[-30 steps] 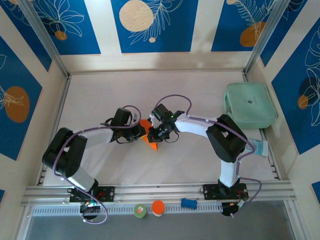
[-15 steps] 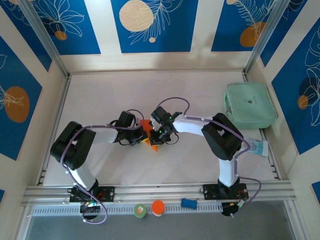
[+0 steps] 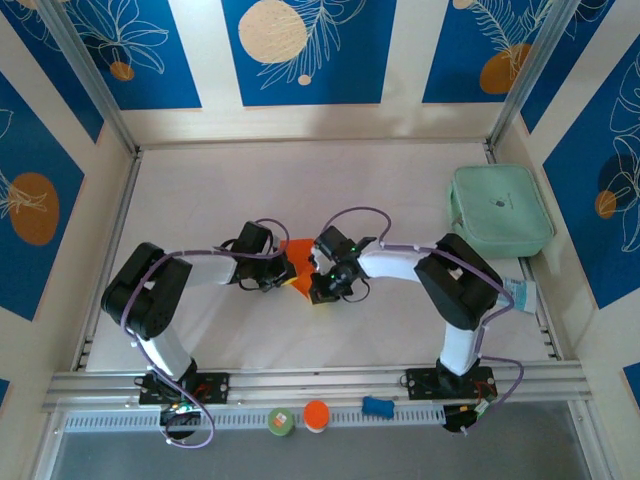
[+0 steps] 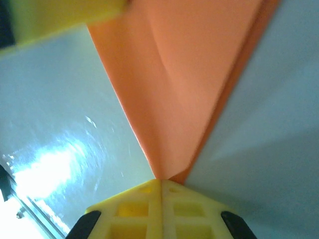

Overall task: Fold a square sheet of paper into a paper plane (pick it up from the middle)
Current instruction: Third fold the triangle at the center of the table.

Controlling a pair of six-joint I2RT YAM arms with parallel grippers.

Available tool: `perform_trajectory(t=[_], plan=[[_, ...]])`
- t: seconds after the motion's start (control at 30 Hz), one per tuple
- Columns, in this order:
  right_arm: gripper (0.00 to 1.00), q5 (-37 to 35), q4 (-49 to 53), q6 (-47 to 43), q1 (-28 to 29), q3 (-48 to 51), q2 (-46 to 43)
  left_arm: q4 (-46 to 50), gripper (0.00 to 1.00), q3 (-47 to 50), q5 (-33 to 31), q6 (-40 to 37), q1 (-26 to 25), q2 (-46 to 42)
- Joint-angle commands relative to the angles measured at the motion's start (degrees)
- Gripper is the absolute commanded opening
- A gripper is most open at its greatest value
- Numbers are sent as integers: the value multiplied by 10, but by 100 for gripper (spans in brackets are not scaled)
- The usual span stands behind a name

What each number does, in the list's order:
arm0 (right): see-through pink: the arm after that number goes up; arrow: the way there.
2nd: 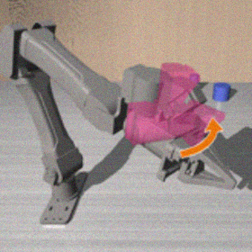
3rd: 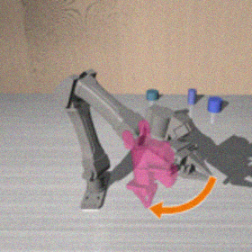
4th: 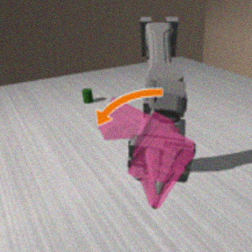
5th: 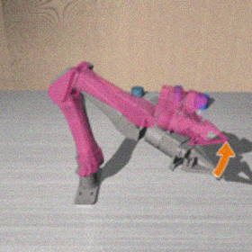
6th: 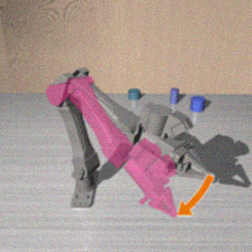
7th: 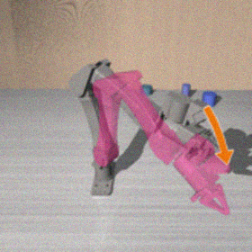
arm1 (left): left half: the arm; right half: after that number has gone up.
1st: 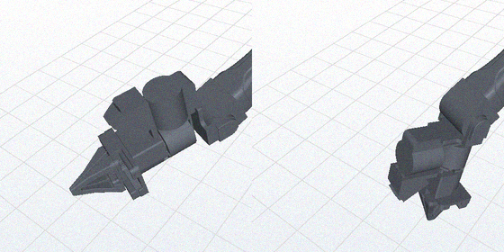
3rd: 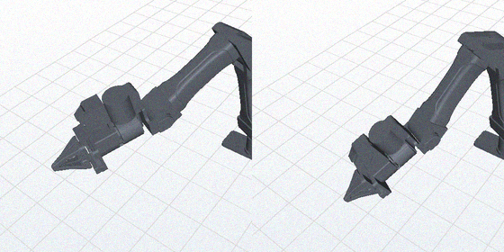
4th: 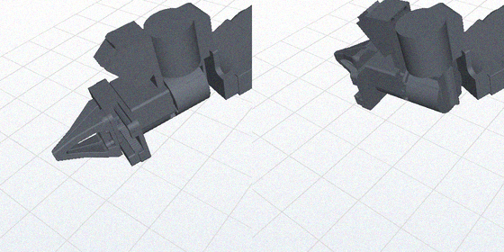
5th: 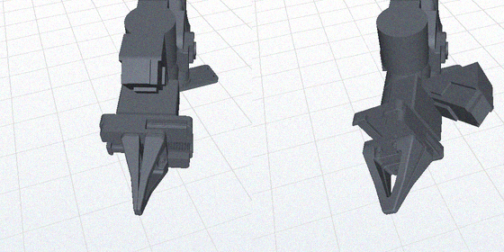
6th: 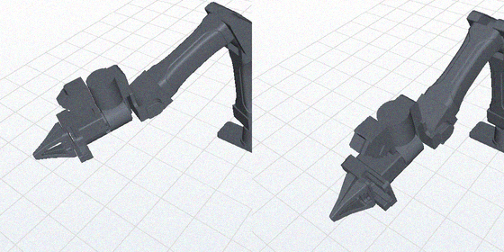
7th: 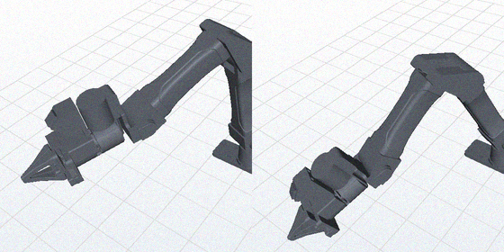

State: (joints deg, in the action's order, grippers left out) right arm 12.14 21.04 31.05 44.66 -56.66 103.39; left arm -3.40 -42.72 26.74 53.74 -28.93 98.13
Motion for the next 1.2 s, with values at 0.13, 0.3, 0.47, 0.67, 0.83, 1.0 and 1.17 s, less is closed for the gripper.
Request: perform_trajectory(t=[0.13, 0.3, 0.47, 0.67, 0.83, 1.0, 1.17], plan=[[3, -26, 9, 11, -4, 20, -81, 14, 22, -21, -7, 21, 3, -40], [10, -118, -9, 52, 1, -4, -116, 49, 45, -20, -20, 28, 28, -101], [21, -123, -23, 66, 7, -34, -90, 66, 57, 12, -33, 30, 63, -151], [21, -83, -37, 77, 10, -80, -26, 87, 60, 40, -41, 24, 79, -171], [20, -95, -28, 88, 6, -113, 20, 74, 57, 42, -18, 30, 79, -146], [20, -109, -7, 99, -4, -125, 52, 67, 43, 40, 2, 33, 79, -117], [20, -109, -1, 103, -8, -119, 70, 56, 32, 39, 16, 36, 79, -97]])
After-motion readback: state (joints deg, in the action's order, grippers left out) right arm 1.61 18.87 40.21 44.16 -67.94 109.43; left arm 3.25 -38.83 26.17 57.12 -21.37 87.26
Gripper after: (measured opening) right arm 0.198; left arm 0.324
